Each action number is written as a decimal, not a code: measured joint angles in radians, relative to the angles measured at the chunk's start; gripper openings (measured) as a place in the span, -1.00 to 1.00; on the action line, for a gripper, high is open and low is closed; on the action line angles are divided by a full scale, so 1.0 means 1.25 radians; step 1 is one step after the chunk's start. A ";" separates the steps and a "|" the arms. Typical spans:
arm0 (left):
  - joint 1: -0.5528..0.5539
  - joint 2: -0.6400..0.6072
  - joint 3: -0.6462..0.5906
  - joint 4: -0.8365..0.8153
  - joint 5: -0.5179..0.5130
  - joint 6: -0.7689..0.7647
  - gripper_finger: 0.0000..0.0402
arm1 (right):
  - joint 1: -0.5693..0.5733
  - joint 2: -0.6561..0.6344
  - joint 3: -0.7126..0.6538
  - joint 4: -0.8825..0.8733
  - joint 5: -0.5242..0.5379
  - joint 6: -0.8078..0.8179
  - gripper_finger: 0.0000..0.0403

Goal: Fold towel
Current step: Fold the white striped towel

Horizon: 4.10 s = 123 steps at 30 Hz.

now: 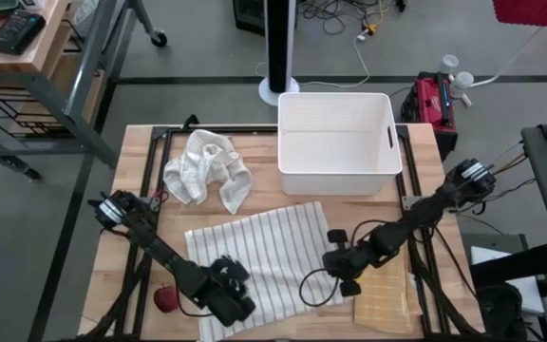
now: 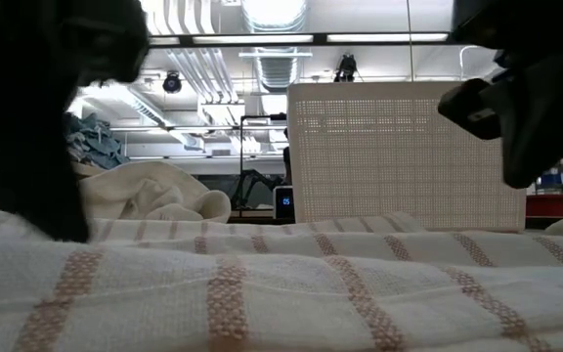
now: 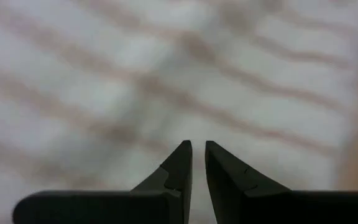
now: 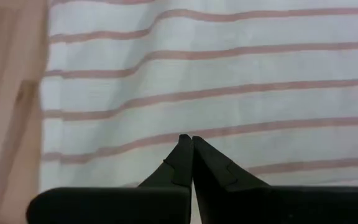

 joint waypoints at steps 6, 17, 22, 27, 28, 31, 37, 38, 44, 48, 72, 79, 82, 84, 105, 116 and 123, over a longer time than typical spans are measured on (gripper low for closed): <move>0.020 0.005 0.000 0.150 -0.009 0.142 -0.82 | -0.021 0.035 -0.001 0.017 0.004 -0.001 -1.00; 0.024 0.005 -0.010 0.159 0.000 0.121 -0.82 | -0.061 0.134 -0.001 0.037 0.120 0.061 -1.00; 0.020 0.005 -0.010 0.169 0.018 0.103 -0.82 | -0.101 0.143 0.001 0.000 0.134 0.085 -1.00; 0.016 0.005 -0.010 0.144 0.051 0.088 -0.82 | -0.107 0.129 0.000 -0.014 0.147 0.088 -1.00; 0.016 0.005 -0.010 0.133 0.051 0.087 -0.82 | -0.104 0.122 0.000 -0.013 0.140 0.088 -1.00; 0.019 0.005 -0.010 0.102 0.027 0.086 -0.82 | -0.090 0.097 0.004 0.022 0.111 0.068 -1.00; 0.030 0.005 -0.011 0.069 -0.124 0.102 -0.82 | -0.068 0.087 0.015 0.118 0.013 0.049 -1.00; 0.033 0.005 -0.011 0.076 -0.120 0.113 -0.82 | -0.067 0.092 0.015 0.123 0.013 0.049 -1.00; 0.034 0.005 -0.011 0.201 -0.067 0.246 -0.82 | -0.069 0.139 0.015 0.145 0.014 0.052 -1.00; 0.032 0.008 -0.011 0.231 -0.065 0.273 -0.82 | -0.081 0.158 0.015 0.195 0.016 0.040 -1.00; 0.103 0.103 -0.018 0.283 0.086 0.299 -0.82 | -0.226 0.158 0.015 0.230 0.038 -0.010 -1.00; 0.088 0.095 0.001 0.277 0.115 0.312 -0.82 | -0.281 0.158 0.002 0.230 0.033 -0.037 -1.00; 0.088 0.096 0.009 0.275 0.121 0.322 -0.82 | -0.299 0.158 -0.006 0.230 0.015 -0.039 -1.00; 0.088 0.096 0.011 0.275 0.121 0.322 -0.82 | -0.308 0.159 -0.010 0.229 0.012 -0.038 -1.00; 0.072 0.095 0.020 0.266 0.145 0.296 -0.82 | -0.355 0.107 -0.055 0.191 -0.013 0.011 -1.00; 0.072 0.044 0.034 0.148 0.083 0.290 -0.82 | -0.274 0.003 -0.053 0.200 -0.176 -0.045 -1.00; 0.072 0.043 0.032 -0.055 0.044 0.240 -0.82 | -0.189 0.043 -0.060 0.186 -0.215 -0.022 -1.00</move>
